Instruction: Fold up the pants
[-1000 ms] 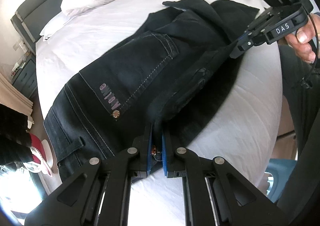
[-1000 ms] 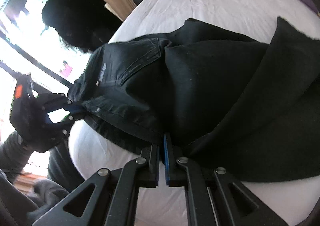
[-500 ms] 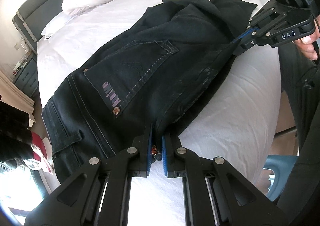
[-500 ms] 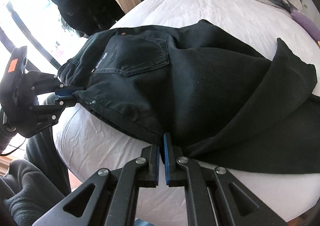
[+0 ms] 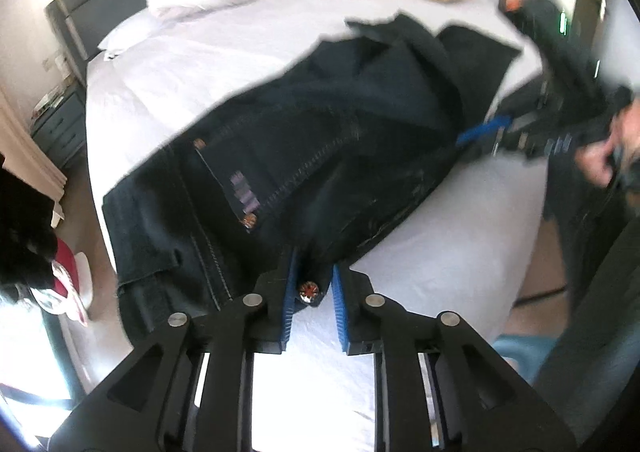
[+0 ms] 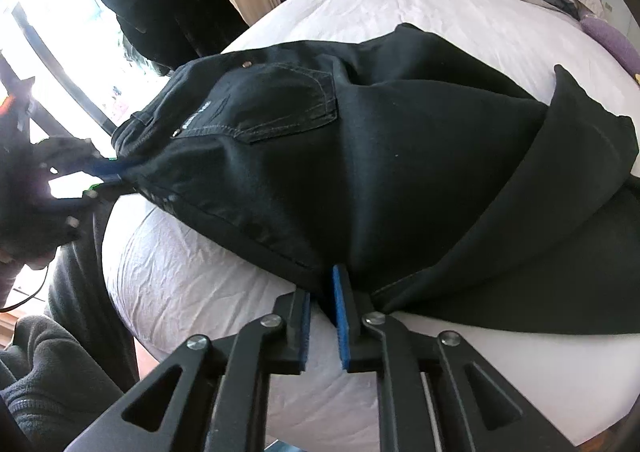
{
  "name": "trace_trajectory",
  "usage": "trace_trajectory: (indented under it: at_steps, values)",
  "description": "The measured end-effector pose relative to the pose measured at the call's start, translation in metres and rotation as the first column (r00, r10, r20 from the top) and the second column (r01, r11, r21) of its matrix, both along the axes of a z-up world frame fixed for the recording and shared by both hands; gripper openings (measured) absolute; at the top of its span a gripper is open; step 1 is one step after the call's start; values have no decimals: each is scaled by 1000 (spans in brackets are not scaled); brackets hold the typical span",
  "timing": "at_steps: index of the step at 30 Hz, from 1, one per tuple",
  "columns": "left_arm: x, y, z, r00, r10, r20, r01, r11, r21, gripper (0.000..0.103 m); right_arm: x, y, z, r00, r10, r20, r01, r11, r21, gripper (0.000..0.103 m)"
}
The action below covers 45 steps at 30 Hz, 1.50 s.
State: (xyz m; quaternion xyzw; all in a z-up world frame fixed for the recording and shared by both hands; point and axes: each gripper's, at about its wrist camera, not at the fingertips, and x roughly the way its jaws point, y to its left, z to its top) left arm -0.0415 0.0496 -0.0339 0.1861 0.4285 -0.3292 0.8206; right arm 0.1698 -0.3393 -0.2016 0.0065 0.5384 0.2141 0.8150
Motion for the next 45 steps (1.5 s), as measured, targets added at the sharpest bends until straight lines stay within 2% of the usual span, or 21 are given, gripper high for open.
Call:
trace_trajectory:
  at_steps: [1,2,3,4,7,10,12,15,18,20,21,24,26,32,34,37,40,41,42,44,45]
  values:
    - [2,0,5,1000,6,1,-6,1000,-13,17,-2,-2,0,1000,9,3,-10,1000,18,40]
    - [5,-3,10,1000,12,2,-12,1000,-27,17,-6,-4,2,1000,21,8,-21,999,36,49]
    - [9,-6,13,1000,21,7,-20,999,-33,17,-8,-1,2,999,34,14,-35,998,49,63]
    - [15,-10,15,999,38,12,-37,998,-40,17,-11,5,3,998,51,25,-52,998,46,71]
    - [38,-22,23,995,102,1,-102,989,-104,17,-21,23,1,992,99,79,-96,994,-49,80]
    - [56,-30,33,990,137,-45,-142,976,-164,17,-23,18,0,993,74,90,-74,997,-5,83]
    - [58,-29,38,989,127,-74,-137,977,-165,17,-22,12,-1,995,60,84,-63,997,32,83]
    - [49,-6,24,990,80,-118,-91,992,-92,18,-23,12,-1,993,74,91,-76,997,26,83]
    - [43,22,-1,982,91,-165,-91,996,7,20,-25,13,0,992,80,99,-83,996,27,85]
    - [41,34,-18,982,109,-157,-92,989,114,20,-26,13,0,991,83,102,-86,996,28,86]
    - [37,39,-25,983,90,-159,-65,985,158,20,-27,11,1,991,88,103,-90,996,23,86]
    - [31,41,-27,987,46,-152,-14,978,206,20,-27,14,1,990,104,99,-105,994,4,86]
    - [33,44,-25,991,54,-121,-21,965,261,20,-27,13,1,990,103,94,-104,994,9,86]
    - [59,68,-1,986,162,-39,-146,952,270,20,-26,15,3,991,99,90,-100,995,2,86]
    - [62,67,13,984,174,-30,-163,962,217,20,-25,15,4,992,91,85,-93,996,10,86]
    - [68,65,47,982,184,-38,-183,983,25,20,-23,14,4,994,81,76,-83,996,23,87]
    - [86,40,67,985,156,-72,-165,975,-150,21,-22,14,4,994,79,74,-81,997,22,87]
    - [92,30,65,986,136,-101,-152,973,-175,21,-22,15,4,994,79,73,-80,997,20,87]
    - [100,11,55,987,94,-133,-116,979,-170,21,-22,14,5,994,78,74,-80,997,22,87]
    - [110,-12,35,986,59,-155,-79,989,-125,21,-21,13,5,995,71,72,-74,997,34,87]
    - [118,-21,20,980,48,-195,-72,991,-114,21,-21,12,5,995,67,71,-70,997,40,87]
